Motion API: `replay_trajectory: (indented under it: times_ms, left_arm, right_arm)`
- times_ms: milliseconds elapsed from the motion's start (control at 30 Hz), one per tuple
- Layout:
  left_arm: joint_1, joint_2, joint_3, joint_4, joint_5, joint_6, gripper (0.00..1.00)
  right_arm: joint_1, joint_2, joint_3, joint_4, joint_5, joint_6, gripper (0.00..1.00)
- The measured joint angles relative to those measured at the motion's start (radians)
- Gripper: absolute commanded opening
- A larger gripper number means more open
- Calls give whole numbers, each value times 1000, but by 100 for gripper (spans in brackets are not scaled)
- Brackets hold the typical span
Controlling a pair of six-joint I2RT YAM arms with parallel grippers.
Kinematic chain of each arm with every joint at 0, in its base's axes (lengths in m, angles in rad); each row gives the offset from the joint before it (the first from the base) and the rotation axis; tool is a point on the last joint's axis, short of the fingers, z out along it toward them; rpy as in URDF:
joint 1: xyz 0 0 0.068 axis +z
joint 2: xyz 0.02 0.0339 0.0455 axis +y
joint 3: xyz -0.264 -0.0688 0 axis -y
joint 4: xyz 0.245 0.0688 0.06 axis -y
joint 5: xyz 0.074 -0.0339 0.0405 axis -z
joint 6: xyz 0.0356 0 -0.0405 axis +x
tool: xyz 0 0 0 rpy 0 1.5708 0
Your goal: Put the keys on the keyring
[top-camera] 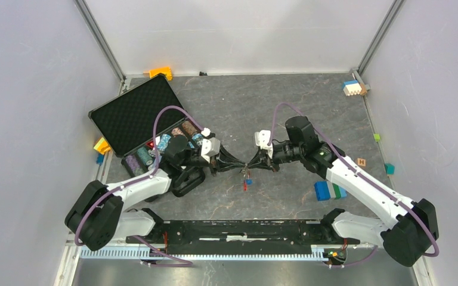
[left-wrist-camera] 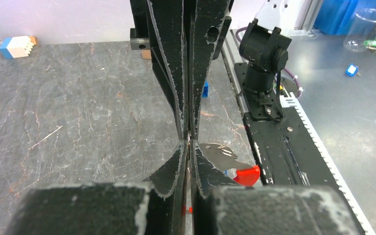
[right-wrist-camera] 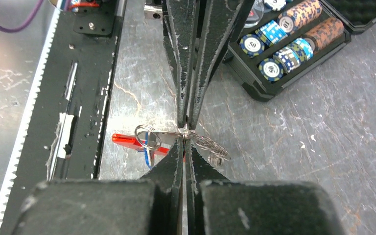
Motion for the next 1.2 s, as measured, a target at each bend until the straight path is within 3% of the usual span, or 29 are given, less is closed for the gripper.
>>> replay_trajectory:
  times_ms: [200,400,600,800,1200]
  left_arm:
    - [0,-14,88,-287,16,190,39]
    - [0,-25,185,-563,9,376,49]
    - [0,-26,221,-671,8,438,49]
    - [-4,-26,201,-616,8,420,47]
    - [-13,-25,177,-519,8,379,23]
  right_arm:
    - [46,0,44,-99,99,-68,0]
    - [83,14,87,-179,180,-112,0]
    - [119,54,143,-240,251,-130,0]
    - [161,94,206,-289,318,-137,0]
    - [195,137,245,-334,386,-140,0]
